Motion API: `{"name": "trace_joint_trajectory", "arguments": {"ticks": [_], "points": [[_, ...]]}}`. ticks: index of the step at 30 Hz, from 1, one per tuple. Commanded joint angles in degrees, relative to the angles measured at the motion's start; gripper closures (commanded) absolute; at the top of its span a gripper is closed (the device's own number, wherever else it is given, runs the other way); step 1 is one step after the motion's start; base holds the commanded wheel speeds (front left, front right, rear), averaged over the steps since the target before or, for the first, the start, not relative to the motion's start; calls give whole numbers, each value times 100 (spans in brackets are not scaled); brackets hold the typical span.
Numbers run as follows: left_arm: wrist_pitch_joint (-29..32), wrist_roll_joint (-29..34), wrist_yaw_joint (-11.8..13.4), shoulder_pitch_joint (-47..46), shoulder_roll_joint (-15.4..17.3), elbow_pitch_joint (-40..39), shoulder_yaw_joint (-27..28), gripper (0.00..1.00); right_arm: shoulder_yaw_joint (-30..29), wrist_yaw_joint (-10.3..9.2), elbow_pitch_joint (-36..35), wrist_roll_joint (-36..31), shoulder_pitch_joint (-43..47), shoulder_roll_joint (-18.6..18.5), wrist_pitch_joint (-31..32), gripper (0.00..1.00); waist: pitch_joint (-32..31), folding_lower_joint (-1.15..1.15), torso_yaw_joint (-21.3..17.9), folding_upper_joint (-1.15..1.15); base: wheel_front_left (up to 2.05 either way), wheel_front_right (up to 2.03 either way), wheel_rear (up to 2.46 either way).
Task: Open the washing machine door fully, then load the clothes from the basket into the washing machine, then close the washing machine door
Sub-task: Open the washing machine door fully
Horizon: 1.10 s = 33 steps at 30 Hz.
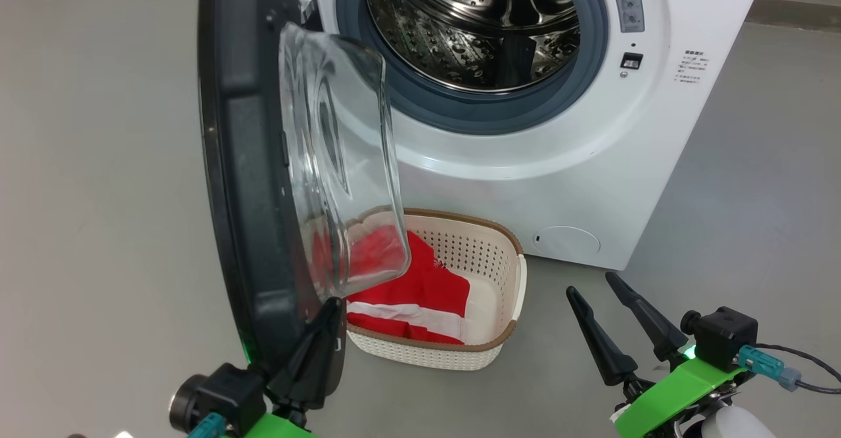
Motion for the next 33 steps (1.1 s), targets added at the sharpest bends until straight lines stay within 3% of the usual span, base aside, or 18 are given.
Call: {"name": "trace_joint_trajectory", "arguments": {"ticks": [1, 16, 33], "points": [[-59, -57, 131, -165, 82, -92, 333, 100, 120, 9, -132, 46, -129, -28, -69, 0, -21, 0, 34, 0, 0, 0, 0], [85, -354, 376, -251, 474, -168, 984, 100, 79, 9, -153, 58, -119, -16, -69, 0, 50, 0, 380, 0, 0, 0, 0], [148, -662, 261, -980, 832, 588, 1328, 100, 104, 9, -185, 22, -247, -54, -69, 0, 380, 0, 790, 0, 0, 0, 0]]}}
